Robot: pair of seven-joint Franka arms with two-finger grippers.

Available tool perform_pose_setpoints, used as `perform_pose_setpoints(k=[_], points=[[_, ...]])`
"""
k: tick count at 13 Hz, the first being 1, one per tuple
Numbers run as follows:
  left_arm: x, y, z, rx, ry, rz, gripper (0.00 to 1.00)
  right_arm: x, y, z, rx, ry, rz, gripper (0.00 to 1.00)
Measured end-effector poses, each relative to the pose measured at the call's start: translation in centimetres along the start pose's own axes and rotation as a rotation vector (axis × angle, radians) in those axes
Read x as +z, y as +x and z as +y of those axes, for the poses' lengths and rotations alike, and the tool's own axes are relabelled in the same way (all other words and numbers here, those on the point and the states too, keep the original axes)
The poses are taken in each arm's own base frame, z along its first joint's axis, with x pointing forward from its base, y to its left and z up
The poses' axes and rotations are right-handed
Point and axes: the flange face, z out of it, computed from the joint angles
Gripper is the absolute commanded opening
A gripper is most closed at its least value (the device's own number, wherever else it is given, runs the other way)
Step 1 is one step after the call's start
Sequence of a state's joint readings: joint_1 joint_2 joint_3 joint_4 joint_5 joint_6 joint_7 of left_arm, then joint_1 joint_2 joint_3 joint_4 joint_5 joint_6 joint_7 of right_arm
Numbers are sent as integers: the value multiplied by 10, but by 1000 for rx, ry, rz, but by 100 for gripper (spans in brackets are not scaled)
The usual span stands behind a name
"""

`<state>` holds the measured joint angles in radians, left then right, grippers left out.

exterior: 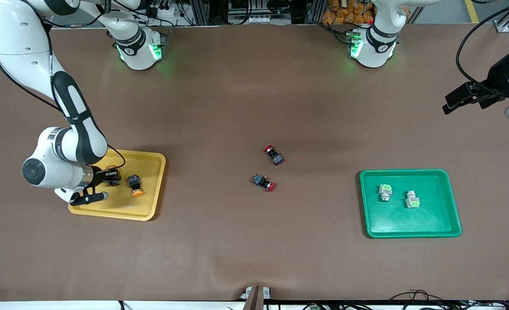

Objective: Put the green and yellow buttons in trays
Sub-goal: 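Lower the yellow button into the yellow tray and open the right gripper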

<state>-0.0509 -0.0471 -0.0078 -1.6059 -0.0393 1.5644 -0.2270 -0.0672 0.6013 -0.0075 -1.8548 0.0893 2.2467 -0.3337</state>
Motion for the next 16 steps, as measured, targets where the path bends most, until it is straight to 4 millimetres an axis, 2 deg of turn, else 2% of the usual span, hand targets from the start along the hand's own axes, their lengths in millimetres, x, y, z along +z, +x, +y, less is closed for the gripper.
perform_pose_setpoints(k=[10,13,16], points=[[1,-1,2,4,1,-2,100,-4,0,-5,-18,13,-25,100],[1,-1,2,4,1,-2,100,-35,0,-15,0,23,-37,100],[1,-1,2,4,1,-3,100,-88,0,-31,9,31,-51,100]])
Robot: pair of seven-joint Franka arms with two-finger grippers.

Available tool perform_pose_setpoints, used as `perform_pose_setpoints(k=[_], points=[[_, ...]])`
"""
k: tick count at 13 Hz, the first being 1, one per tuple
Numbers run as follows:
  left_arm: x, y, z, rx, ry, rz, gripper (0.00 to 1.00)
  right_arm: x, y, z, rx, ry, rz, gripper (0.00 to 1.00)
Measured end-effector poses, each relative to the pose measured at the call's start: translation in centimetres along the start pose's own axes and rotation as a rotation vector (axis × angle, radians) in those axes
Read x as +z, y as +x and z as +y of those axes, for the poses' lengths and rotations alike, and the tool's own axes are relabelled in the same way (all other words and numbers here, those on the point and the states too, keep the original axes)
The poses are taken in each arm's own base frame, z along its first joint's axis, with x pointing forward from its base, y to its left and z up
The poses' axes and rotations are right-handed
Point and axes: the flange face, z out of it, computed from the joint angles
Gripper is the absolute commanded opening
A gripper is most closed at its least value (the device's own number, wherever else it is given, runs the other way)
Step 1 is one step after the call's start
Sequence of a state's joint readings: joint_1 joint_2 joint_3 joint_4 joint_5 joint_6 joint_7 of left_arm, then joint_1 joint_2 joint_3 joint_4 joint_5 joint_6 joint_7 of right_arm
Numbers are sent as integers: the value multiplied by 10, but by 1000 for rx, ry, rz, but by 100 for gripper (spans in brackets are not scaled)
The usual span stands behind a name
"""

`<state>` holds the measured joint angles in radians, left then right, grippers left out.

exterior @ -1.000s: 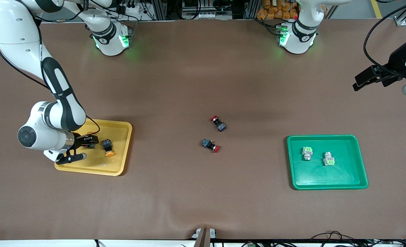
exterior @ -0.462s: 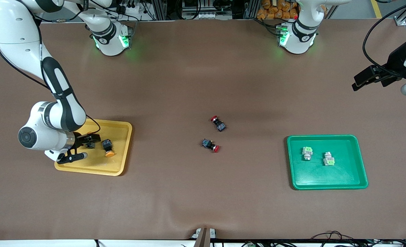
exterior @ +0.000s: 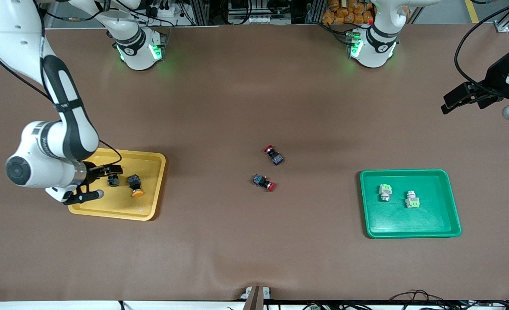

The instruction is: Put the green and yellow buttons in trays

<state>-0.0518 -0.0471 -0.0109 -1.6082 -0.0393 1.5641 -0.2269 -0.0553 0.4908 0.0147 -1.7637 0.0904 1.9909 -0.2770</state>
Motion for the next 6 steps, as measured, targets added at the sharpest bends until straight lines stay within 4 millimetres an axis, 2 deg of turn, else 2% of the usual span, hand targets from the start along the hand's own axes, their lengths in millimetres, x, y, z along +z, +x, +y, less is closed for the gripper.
perform_pose_setpoints(k=[3,6], points=[[0,0,0,0,0,0,100,-54,1,-7,-9,4,1,100],[0,0,0,0,0,0,100,-84,3,-12,-16,1,12,100]])
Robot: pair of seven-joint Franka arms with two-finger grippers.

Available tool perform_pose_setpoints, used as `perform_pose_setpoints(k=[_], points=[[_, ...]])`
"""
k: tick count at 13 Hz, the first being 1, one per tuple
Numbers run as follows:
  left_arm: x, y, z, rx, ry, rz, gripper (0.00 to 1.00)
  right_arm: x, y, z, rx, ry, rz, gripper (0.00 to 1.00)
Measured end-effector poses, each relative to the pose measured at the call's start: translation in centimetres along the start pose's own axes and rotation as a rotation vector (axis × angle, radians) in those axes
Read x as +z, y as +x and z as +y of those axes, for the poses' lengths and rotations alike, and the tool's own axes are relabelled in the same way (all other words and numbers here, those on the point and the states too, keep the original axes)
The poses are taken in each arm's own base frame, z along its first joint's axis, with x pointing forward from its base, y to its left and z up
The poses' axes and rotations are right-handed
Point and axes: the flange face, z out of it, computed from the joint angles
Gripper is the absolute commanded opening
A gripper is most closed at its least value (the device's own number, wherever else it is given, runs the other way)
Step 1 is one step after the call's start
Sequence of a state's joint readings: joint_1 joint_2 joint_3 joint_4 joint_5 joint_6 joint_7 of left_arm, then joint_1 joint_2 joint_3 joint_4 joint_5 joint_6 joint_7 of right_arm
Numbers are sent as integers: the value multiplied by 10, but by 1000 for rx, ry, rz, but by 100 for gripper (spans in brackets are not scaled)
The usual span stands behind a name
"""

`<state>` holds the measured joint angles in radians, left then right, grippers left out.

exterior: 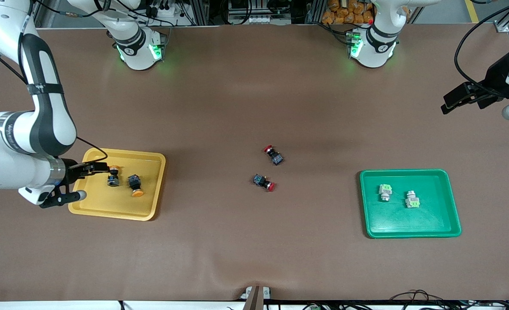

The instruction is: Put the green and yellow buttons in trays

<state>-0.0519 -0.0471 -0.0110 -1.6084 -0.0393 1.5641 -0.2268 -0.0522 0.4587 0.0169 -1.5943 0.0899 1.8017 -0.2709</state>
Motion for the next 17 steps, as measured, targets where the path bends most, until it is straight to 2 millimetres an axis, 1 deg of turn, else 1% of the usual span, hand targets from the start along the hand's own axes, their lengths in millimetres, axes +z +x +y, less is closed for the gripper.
perform_pose_setpoints(k=[2,4,6,8,9,11,15,17], points=[[0,0,0,0,0,0,100,-21,1,-7,-3,-1,1,100],[0,0,0,0,0,0,100,-44,2,-20,-13,-4,-1,100],[0,0,0,1,0,0,100,-53,2,-27,-15,-6,-6,100],[0,0,0,1,0,0,100,-57,-1,-28,-6,-1,-29,100],[0,0,0,1,0,0,100,-64,-3,-30,2,0,-40,100],[0,0,0,1,0,0,100,-88,-8,-35,6,2,-51,100],[0,0,0,1,0,0,100,-145,-25,-44,2,-11,-13,100],[0,0,1,1,0,0,100,-166,-35,-47,1,-28,12,100]])
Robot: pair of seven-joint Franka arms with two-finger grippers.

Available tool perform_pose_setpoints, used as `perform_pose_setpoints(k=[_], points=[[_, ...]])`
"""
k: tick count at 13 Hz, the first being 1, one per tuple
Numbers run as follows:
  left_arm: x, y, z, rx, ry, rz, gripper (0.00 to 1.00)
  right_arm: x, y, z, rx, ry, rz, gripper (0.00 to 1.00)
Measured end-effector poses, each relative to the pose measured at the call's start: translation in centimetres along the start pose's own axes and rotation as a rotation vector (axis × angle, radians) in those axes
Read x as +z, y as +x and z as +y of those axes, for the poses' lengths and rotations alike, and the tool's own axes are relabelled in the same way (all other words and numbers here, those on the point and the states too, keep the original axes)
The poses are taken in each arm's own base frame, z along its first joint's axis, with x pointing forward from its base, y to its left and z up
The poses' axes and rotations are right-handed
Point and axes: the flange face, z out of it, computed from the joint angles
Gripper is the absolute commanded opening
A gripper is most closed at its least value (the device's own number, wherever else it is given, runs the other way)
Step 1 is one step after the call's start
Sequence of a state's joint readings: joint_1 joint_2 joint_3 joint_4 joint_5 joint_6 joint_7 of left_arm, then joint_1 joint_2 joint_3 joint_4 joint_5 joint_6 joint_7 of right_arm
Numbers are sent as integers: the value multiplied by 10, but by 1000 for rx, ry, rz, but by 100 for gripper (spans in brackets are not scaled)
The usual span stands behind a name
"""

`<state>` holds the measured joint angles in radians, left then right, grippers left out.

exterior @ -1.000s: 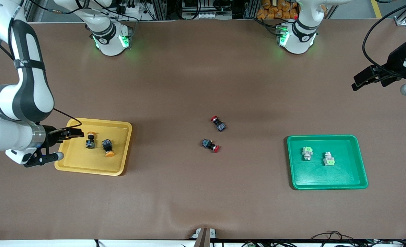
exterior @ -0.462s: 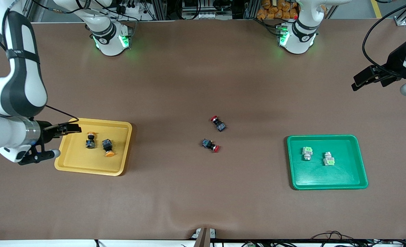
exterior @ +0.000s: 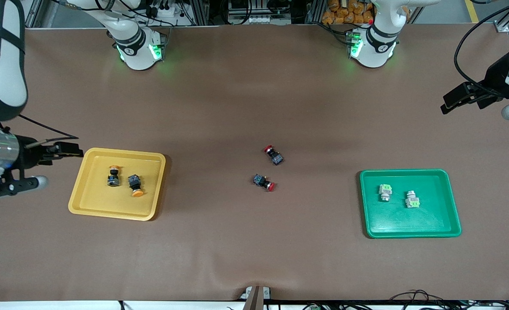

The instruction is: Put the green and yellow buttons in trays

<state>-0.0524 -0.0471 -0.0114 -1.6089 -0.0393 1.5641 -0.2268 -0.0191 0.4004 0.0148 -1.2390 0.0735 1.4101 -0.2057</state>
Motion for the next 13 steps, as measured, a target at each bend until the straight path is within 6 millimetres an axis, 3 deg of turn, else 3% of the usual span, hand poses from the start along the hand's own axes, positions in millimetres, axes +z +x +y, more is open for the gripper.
perform_pose_setpoints(k=[4,6,13], points=[[1,0,0,0,0,-1,100,-69,-46,-13,-3,-46,87,100],[1,0,0,0,0,-2,100,-82,-69,-18,2,-47,71,100],[1,0,0,1,0,-2,100,-19,-91,-10,28,-45,62,100]])
